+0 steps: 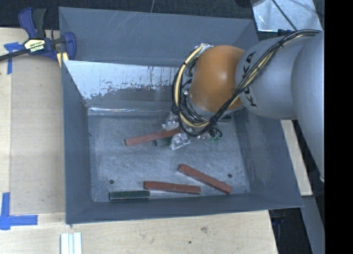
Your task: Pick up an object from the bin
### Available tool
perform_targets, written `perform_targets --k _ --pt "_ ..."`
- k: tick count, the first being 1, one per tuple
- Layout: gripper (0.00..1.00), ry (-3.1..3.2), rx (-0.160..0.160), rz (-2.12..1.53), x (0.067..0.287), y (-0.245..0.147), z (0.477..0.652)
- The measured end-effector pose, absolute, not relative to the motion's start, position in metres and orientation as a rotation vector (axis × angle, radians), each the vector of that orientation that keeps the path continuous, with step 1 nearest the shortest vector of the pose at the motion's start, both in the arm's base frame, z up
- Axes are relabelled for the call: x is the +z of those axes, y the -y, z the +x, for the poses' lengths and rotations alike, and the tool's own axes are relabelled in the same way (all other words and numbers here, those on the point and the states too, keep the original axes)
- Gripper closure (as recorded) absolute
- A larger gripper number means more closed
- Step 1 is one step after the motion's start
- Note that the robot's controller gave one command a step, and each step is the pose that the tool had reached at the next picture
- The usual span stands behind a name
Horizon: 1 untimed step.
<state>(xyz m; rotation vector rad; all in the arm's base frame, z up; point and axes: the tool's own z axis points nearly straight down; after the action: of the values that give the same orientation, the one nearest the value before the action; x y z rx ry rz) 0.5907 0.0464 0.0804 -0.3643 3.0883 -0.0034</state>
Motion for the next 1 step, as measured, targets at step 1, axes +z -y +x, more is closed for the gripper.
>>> perform_targets --k 1 --pt "1.0 -3.088 -0.003 -0.365 0.0804 -0.0464 0.5907"
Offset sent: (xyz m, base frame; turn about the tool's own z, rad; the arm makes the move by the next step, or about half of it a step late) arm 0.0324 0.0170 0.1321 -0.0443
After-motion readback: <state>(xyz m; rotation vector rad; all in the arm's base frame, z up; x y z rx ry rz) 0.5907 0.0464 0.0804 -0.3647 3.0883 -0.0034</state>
